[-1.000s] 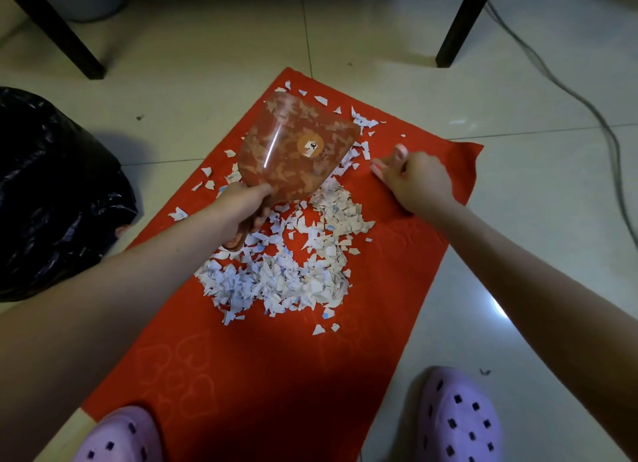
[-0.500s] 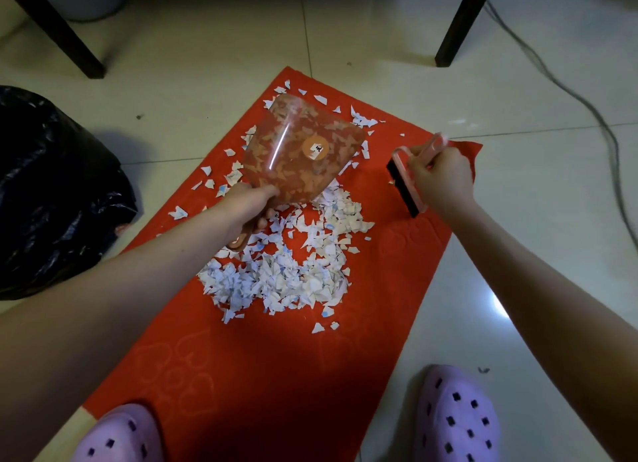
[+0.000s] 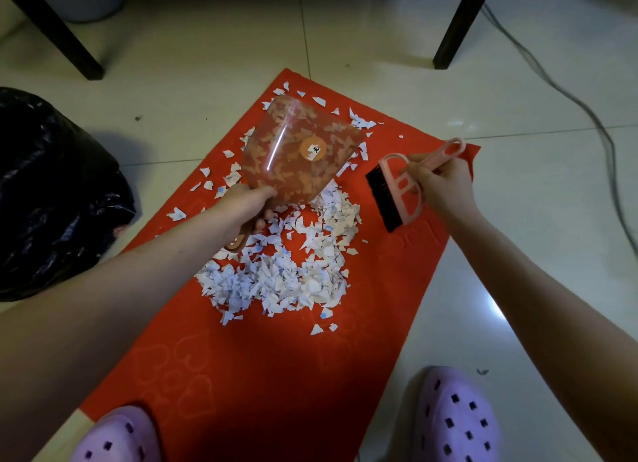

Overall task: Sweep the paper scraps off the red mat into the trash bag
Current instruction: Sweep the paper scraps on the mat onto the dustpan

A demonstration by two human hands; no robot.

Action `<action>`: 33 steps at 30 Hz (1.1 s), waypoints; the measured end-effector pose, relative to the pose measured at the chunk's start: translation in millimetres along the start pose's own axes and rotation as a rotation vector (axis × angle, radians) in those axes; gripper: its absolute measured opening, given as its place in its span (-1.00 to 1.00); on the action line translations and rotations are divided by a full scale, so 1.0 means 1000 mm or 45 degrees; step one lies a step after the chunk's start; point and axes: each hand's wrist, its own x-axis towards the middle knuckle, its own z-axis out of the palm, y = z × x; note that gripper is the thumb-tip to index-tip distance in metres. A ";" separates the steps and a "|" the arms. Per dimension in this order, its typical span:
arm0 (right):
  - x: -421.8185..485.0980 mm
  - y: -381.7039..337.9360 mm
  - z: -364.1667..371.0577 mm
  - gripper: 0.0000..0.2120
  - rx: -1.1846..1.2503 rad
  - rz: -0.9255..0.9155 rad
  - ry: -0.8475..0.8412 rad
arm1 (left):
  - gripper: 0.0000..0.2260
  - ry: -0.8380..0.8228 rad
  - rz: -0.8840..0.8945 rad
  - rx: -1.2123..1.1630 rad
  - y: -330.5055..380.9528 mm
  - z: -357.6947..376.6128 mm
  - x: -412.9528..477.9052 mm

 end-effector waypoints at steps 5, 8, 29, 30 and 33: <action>0.000 0.013 0.000 -0.69 -0.426 -0.154 0.163 | -0.80 -0.005 -0.009 0.026 -0.002 0.002 0.001; -0.003 0.009 0.005 -0.61 -0.572 -0.250 0.028 | -0.81 -0.007 -0.018 0.028 -0.002 0.003 0.002; -0.015 0.018 0.012 -0.81 -0.133 -0.375 -0.176 | -0.81 -0.029 -0.010 0.010 0.002 0.007 -0.009; -0.010 0.015 0.007 -0.81 0.009 -0.293 -0.036 | -0.81 -0.028 -0.007 0.007 0.002 0.007 -0.009; 0.008 0.011 -0.008 -0.76 -0.276 -0.227 0.218 | -0.81 -0.027 -0.006 0.012 0.003 0.006 -0.009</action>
